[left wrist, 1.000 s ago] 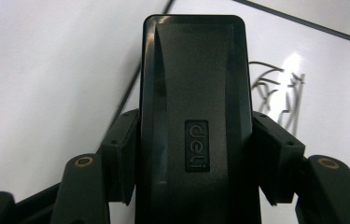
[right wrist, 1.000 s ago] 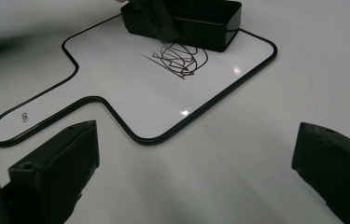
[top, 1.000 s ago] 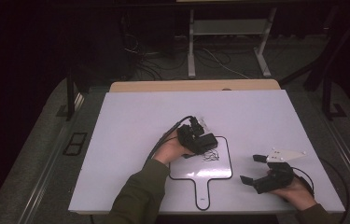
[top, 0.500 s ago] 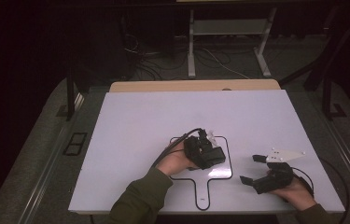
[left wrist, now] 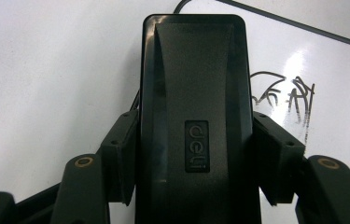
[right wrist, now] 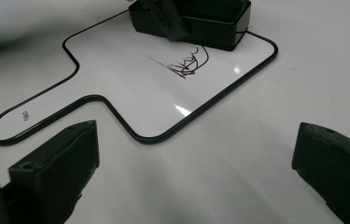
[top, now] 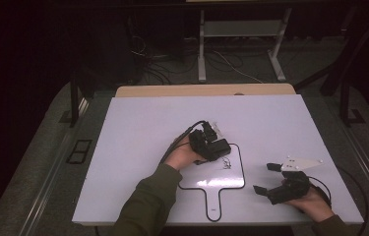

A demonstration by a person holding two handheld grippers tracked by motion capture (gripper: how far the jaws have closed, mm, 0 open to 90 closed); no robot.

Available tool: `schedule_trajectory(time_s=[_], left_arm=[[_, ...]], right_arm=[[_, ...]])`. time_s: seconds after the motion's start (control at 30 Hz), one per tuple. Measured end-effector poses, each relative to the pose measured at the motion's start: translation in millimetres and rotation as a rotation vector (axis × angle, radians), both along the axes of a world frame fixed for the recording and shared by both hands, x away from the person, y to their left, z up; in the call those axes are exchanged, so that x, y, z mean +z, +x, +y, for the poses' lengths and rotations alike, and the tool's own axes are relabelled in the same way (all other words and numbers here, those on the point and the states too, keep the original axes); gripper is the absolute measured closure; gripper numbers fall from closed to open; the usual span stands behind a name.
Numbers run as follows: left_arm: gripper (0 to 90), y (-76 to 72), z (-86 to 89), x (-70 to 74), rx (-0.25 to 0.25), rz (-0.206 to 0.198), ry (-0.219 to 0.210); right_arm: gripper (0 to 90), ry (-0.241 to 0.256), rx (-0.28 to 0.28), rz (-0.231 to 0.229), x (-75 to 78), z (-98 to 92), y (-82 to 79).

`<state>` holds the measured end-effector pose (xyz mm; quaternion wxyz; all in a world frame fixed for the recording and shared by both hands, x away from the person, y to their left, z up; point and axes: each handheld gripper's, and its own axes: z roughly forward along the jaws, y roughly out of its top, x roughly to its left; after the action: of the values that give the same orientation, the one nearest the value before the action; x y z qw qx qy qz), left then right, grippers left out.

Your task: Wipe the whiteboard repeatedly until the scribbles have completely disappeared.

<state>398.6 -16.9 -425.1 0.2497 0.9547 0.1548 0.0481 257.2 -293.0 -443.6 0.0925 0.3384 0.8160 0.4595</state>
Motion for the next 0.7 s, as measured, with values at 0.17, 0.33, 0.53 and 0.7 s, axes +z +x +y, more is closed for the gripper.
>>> schedule_trajectory(time_s=[0.17, 0.33, 0.53, 0.7], left_arm=[[38.9, -16.4, -7.6, 0.5, -0.05, 0.003, 0.009], [38.9, -35.4, -14.1, 1.0, -0.115, -0.006, 0.016], [38.9, -49.5, -21.2, 0.8, -0.142, 0.008, 0.013], [38.9, -36.7, -20.3, 0.4, -0.136, 0.004, 0.01]], right_arm=[[0.0, -0.001, 0.001, 0.003, -0.3, 0.5, 0.1], [0.0, -0.002, 0.002, 0.0, -0.2, 1.1, -0.2], [0.0, -0.003, 0.004, 0.0, -0.2, 2.2, -0.5], [0.0, -0.006, 0.005, 0.0, -0.1, 2.0, -0.6]])
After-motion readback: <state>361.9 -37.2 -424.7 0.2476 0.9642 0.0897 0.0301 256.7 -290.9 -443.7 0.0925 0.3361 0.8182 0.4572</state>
